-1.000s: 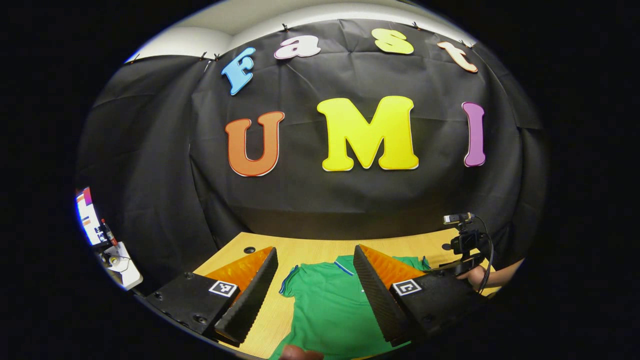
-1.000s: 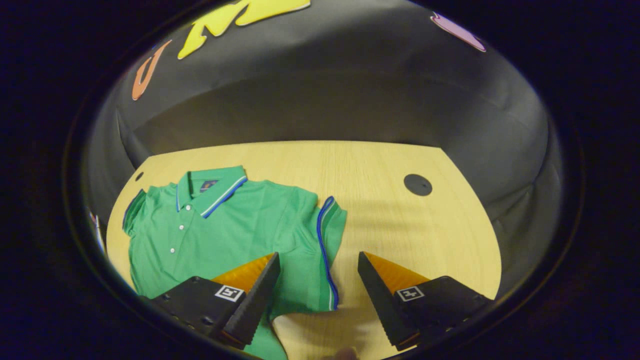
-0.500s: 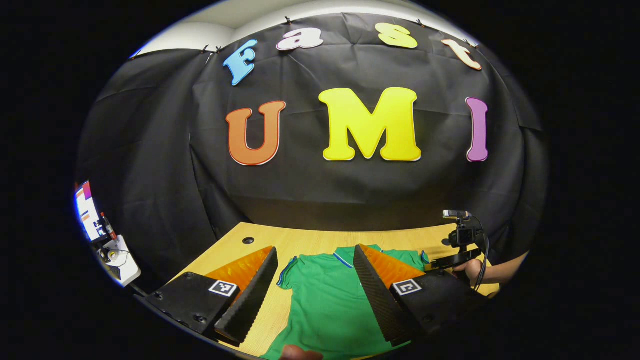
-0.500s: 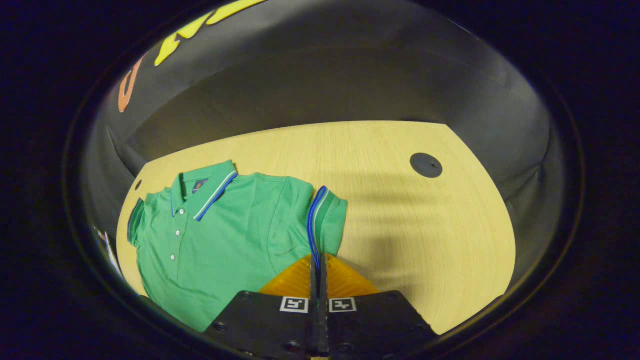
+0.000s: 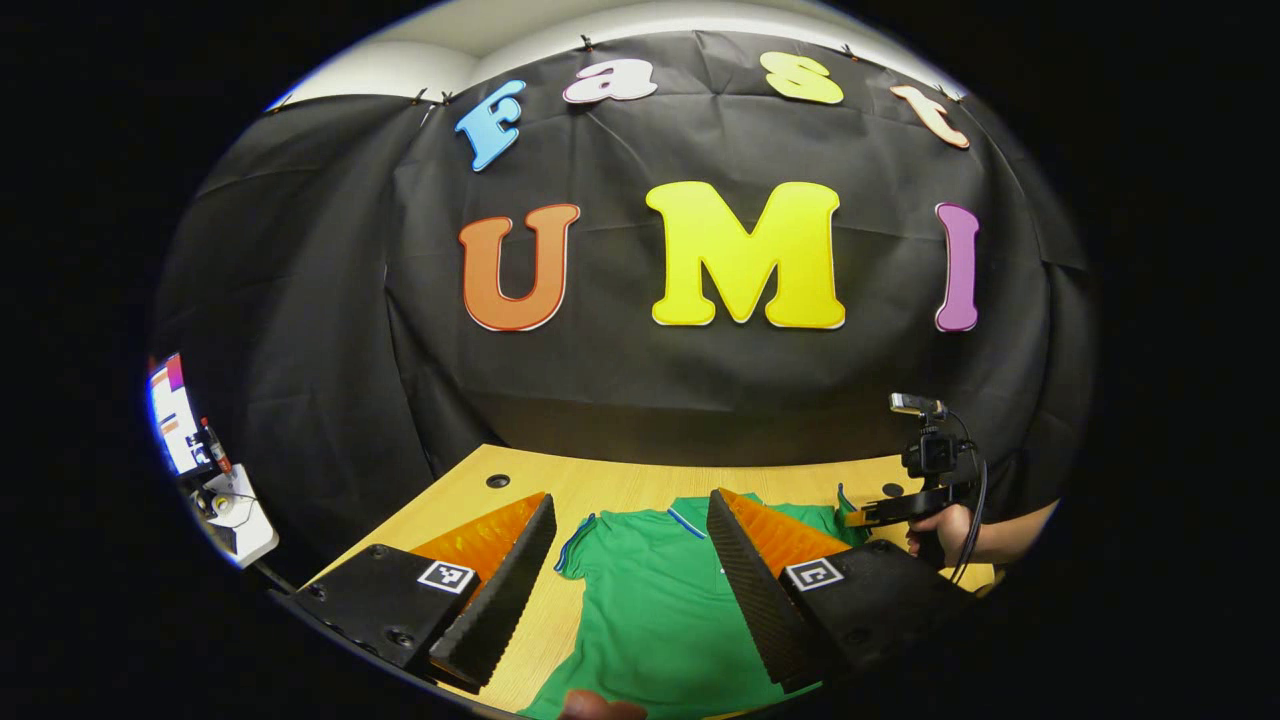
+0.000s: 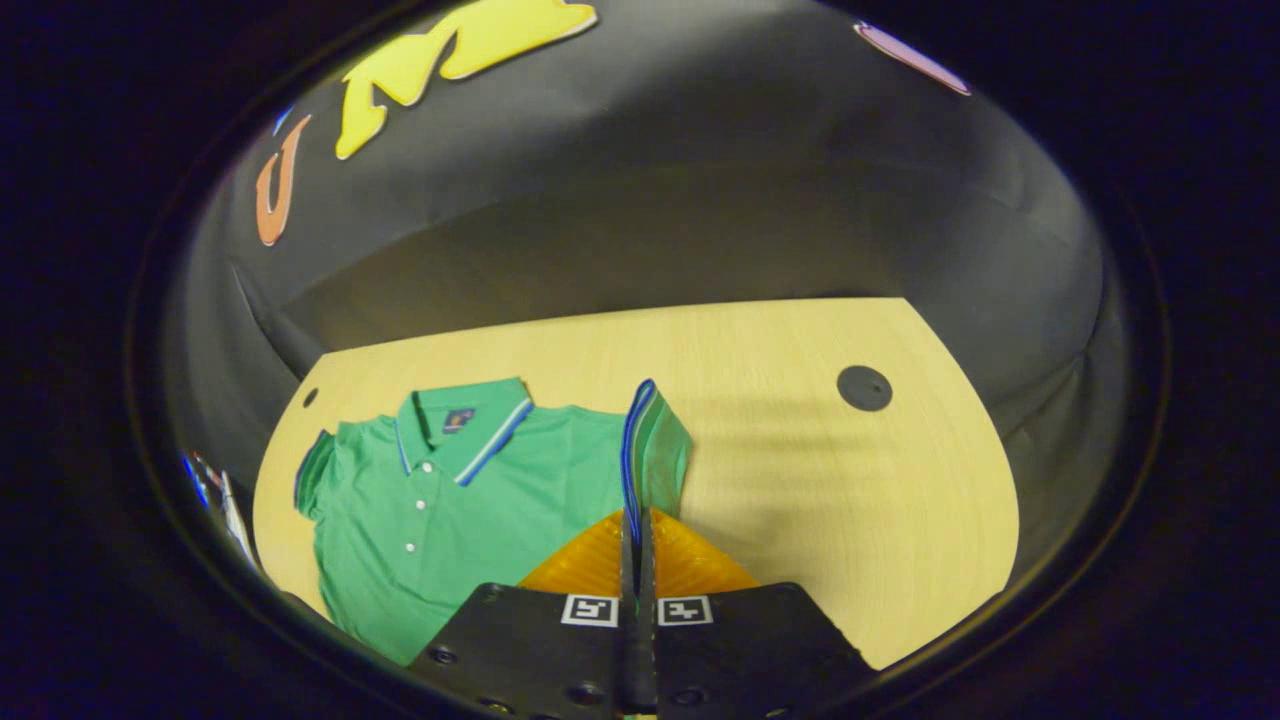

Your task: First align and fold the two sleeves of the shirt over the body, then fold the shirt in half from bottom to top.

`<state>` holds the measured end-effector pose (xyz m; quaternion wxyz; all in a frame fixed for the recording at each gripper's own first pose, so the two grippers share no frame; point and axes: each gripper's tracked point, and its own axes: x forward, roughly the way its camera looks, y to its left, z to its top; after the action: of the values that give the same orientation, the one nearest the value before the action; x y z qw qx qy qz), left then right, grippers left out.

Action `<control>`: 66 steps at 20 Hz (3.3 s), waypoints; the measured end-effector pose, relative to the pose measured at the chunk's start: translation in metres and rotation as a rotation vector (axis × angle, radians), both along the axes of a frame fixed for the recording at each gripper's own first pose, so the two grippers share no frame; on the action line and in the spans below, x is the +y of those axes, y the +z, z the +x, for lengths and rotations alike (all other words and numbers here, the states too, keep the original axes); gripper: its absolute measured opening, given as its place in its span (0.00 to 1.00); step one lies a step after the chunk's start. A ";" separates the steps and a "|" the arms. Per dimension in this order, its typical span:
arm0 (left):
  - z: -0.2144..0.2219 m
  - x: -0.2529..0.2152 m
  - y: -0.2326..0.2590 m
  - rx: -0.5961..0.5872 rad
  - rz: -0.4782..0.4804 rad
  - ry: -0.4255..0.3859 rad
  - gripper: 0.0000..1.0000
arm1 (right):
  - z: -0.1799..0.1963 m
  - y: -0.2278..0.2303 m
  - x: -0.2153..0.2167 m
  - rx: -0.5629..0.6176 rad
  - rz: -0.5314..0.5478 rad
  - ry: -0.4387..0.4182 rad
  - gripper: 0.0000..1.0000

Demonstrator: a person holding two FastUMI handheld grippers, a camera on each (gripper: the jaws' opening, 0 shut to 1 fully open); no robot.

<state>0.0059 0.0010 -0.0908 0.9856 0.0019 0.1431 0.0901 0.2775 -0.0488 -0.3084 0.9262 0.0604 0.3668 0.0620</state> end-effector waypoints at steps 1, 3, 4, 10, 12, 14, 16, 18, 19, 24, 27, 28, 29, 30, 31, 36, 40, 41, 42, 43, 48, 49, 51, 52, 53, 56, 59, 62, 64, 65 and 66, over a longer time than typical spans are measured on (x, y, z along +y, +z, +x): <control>-0.002 0.002 0.000 -0.003 -0.001 0.008 0.96 | -0.002 0.005 0.010 0.001 0.001 0.014 0.00; -0.002 0.010 0.001 -0.014 -0.010 0.022 0.97 | -0.002 0.014 0.030 0.000 -0.010 0.033 0.00; -0.004 0.015 0.002 -0.020 -0.014 0.032 0.97 | -0.002 0.014 0.041 0.002 -0.013 0.041 0.00; -0.016 0.054 0.006 -0.041 -0.011 0.103 0.96 | -0.008 0.010 0.126 0.037 -0.027 0.113 0.00; -0.023 0.070 0.006 -0.038 -0.009 0.134 0.96 | -0.010 0.004 0.151 0.043 -0.032 0.134 0.00; -0.027 0.082 0.003 -0.032 -0.021 0.154 0.96 | -0.015 0.002 0.173 0.054 -0.006 0.145 0.00; -0.029 0.094 0.004 -0.033 -0.024 0.168 0.96 | -0.017 0.003 0.189 0.050 0.024 0.156 0.03; -0.029 0.103 0.007 -0.041 -0.028 0.167 0.96 | -0.019 0.008 0.195 0.032 0.039 0.160 0.31; -0.025 0.104 0.008 -0.044 -0.029 0.158 0.96 | -0.024 0.014 0.193 0.020 0.039 0.156 0.44; -0.007 0.097 -0.010 -0.018 -0.093 0.052 0.96 | -0.047 0.044 0.167 -0.080 -0.047 0.136 0.97; 0.006 0.097 -0.024 0.010 -0.104 -0.001 0.96 | -0.075 0.068 0.156 -0.127 -0.063 0.137 0.96; 0.011 0.096 -0.029 0.021 -0.106 -0.023 0.96 | -0.085 0.077 0.151 -0.143 -0.077 0.149 0.96; 0.018 0.096 -0.035 0.033 -0.111 -0.046 0.96 | -0.094 0.088 0.145 -0.168 -0.093 0.155 0.96; 0.024 0.096 -0.042 0.043 -0.119 -0.065 0.96 | -0.103 0.099 0.138 -0.191 -0.111 0.156 0.96; 0.032 0.096 -0.049 0.053 -0.132 -0.081 0.96 | -0.112 0.108 0.129 -0.207 -0.132 0.159 0.96; 0.084 0.108 -0.101 0.135 -0.187 -0.141 0.96 | -0.159 0.169 0.089 -0.319 -0.173 0.146 0.94; 0.129 0.117 -0.157 0.238 -0.163 -0.221 0.96 | -0.176 0.190 0.056 -0.348 -0.215 0.082 0.94; 0.142 0.122 -0.178 0.273 -0.174 -0.222 0.96 | -0.174 0.191 0.056 -0.337 -0.205 0.068 0.94; 0.148 0.125 -0.188 0.288 -0.173 -0.220 0.96 | -0.174 0.191 0.055 -0.337 -0.208 0.064 0.94; 0.153 0.127 -0.199 0.303 -0.166 -0.218 0.96 | -0.175 0.189 0.052 -0.332 -0.217 0.058 0.94; 0.171 0.137 -0.276 0.437 -0.165 -0.207 0.96 | -0.182 0.175 0.037 -0.284 -0.189 0.029 0.96; 0.171 0.136 -0.285 0.460 -0.170 -0.206 0.94 | -0.182 0.173 0.035 -0.274 -0.186 0.021 0.97; 0.173 0.136 -0.296 0.480 -0.168 -0.202 0.90 | -0.184 0.170 0.031 -0.266 -0.195 0.009 0.96; 0.173 0.139 -0.299 0.487 -0.169 -0.193 0.86 | -0.187 0.171 0.028 -0.260 -0.192 -0.002 0.96; 0.170 0.141 -0.302 0.500 -0.173 -0.183 0.82 | -0.191 0.170 0.025 -0.253 -0.178 -0.012 0.96; 0.168 0.144 -0.308 0.523 -0.177 -0.180 0.71 | -0.193 0.165 0.021 -0.233 -0.169 -0.020 0.95; 0.169 0.144 -0.307 0.522 -0.186 -0.185 0.38 | -0.203 0.160 0.005 -0.218 -0.162 -0.051 0.96; 0.169 0.141 -0.309 0.524 -0.202 -0.187 0.16 | -0.209 0.154 -0.003 -0.204 -0.160 -0.059 0.97; 0.169 0.134 -0.308 0.525 -0.245 -0.203 0.07 | -0.212 0.154 -0.011 -0.204 -0.163 -0.069 0.97; 0.169 0.135 -0.308 0.528 -0.256 -0.203 0.05 | -0.214 0.152 -0.015 -0.200 -0.162 -0.076 0.96; 0.168 0.134 -0.306 0.537 -0.280 -0.198 0.04 | -0.215 0.151 -0.020 -0.196 -0.152 -0.089 0.97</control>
<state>0.1740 0.1345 -0.3970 0.9074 -0.0960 0.4080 -0.0306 0.0625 -0.0686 -0.1572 0.9613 -0.0001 0.2753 -0.0016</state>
